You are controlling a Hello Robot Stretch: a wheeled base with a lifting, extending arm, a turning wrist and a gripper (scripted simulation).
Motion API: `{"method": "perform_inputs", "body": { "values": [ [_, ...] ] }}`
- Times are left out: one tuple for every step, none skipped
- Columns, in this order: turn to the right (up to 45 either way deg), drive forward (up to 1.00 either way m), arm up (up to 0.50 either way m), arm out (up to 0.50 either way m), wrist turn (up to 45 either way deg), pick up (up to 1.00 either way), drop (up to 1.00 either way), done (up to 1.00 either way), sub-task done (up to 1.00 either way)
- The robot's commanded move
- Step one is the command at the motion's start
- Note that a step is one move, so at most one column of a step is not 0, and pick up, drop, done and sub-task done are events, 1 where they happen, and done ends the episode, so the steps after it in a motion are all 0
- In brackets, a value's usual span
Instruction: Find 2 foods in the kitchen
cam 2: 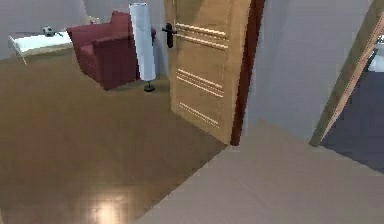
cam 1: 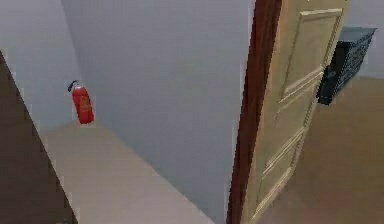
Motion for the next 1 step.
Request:
{"method": "perform_inputs", "body": {
  "values": [
    [0.0,0.4,0.0,0.0,0.0,0.0,0.0,0.0,0.0]
  ]
}}
